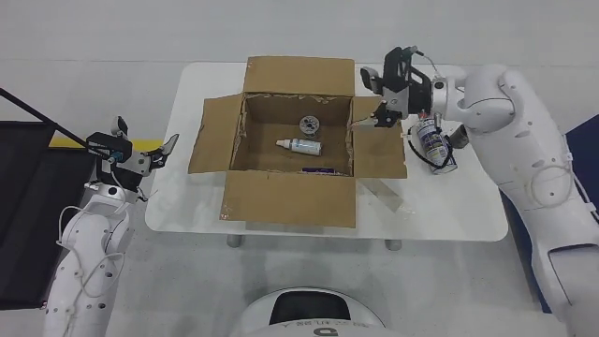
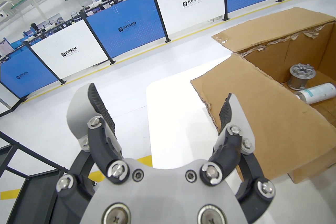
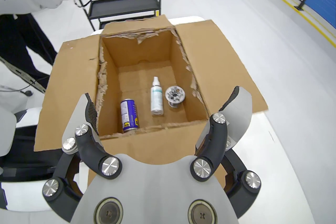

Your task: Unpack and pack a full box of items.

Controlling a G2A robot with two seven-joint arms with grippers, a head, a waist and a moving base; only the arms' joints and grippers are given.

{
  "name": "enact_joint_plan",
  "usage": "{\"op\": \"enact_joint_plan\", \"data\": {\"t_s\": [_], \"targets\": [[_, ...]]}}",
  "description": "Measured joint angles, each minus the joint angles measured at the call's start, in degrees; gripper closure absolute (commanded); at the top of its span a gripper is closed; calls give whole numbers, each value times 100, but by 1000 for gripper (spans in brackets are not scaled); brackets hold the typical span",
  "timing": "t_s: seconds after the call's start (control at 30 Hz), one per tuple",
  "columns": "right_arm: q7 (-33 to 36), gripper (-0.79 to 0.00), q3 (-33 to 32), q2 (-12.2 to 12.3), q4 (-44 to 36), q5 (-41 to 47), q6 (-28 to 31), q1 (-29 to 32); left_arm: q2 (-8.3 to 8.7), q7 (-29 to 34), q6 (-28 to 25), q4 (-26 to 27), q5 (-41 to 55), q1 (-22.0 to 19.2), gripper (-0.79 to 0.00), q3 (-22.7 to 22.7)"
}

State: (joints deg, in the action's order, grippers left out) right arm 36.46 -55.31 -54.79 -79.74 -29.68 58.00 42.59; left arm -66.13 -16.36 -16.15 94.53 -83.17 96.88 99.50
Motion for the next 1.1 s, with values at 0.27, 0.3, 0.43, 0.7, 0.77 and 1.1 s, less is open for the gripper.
{"op": "enact_joint_plan", "data": {"t_s": [0.27,0.3,0.43,0.7,0.77,1.1], "targets": [[-370,-785,1384,-575,649,-648,-394,-813,0,0,0,0,0,0,-785,0],[-420,-785,1567,-675,857,-687,-446,-930,0,0,0,0,0,0,-785,0],[-492,-757,2073,-980,1472,-779,-591,-1228,0,0,0,0,0,0,-785,0],[-324,-785,2812,-1541,2396,-1046,-1022,-1632,0,0,0,0,0,0,-785,0],[-343,-748,2932,-1658,2550,-1201,-1232,-1684,0,0,0,0,0,0,-785,0],[-524,-643,3443,-2269,3430,-1790,-1823,-1801,0,0,0,0,0,0,-785,0]]}}
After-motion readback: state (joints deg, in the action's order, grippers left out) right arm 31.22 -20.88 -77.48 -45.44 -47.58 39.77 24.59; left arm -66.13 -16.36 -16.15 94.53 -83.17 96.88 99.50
